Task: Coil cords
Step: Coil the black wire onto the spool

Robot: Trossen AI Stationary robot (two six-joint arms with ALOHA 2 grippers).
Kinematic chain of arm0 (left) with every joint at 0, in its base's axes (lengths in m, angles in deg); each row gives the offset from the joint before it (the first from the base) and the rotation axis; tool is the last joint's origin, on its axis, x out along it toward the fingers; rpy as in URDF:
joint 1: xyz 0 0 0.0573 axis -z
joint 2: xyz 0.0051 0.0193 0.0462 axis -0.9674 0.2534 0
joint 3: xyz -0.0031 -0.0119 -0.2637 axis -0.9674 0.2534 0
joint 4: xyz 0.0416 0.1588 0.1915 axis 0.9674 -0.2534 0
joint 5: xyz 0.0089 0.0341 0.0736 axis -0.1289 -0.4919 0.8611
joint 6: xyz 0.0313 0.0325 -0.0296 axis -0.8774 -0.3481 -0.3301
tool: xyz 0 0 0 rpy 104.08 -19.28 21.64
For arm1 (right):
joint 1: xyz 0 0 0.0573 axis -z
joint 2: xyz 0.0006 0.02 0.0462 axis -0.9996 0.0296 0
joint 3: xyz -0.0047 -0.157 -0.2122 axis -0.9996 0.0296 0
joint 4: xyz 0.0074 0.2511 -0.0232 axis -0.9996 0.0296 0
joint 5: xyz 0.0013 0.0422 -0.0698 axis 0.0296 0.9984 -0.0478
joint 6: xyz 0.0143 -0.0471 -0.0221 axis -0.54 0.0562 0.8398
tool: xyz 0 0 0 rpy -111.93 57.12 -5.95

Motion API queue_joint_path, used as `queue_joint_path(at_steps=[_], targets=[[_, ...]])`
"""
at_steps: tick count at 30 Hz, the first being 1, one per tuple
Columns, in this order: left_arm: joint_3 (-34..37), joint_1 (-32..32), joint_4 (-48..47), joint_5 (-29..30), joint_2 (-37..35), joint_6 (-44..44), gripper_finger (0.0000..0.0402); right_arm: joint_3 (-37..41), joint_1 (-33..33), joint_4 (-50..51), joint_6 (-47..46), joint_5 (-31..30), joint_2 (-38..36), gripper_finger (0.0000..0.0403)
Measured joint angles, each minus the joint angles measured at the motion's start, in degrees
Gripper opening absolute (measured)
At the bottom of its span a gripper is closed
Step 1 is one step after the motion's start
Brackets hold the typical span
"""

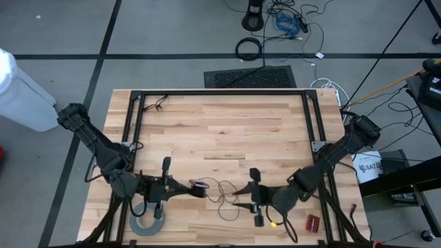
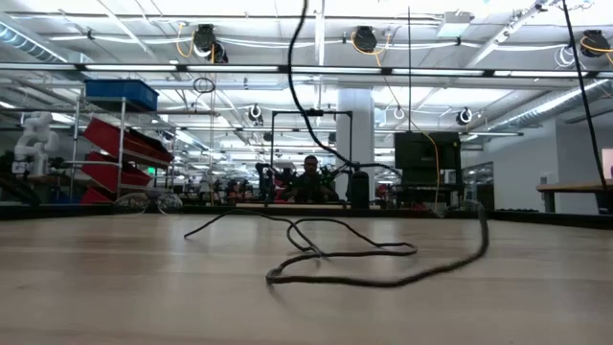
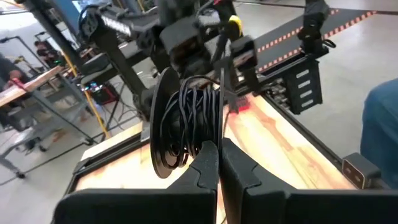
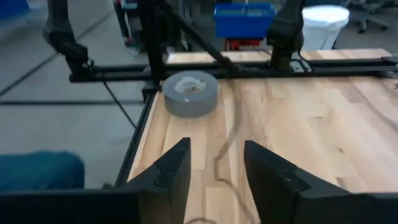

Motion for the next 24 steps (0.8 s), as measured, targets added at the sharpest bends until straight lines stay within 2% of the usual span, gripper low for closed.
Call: queue_joint_path(at_steps=[5,9,16,20,24], targets=[[0.0,0.11,0.14,-1.28,-0.02,-0.2,0.0002,8.1,1.78,-14.79,3.78,1.14,0.01,0.0172],[0.0,0.12,0.21,-1.43,-0.02,-0.21,0.0001,11.42,2.01,-21.95,4.04,1.76,0.59,0.0193],[0.0,0.1,0.24,-1.67,-0.02,-1.02,0.0001,11.68,2.4,-25.35,6.85,4.47,2.66,0.0198],[0.0,0.11,0.38,-4.04,-0.01,-3.11,0.0001,11.68,3.89,-25.52,8.34,4.58,2.72,0.0199],[0.0,0.1,0.28,-4.12,0.0,-4.32,0.0001,11.68,5.72,-25.51,9.65,8.91,2.72,0.0199]])
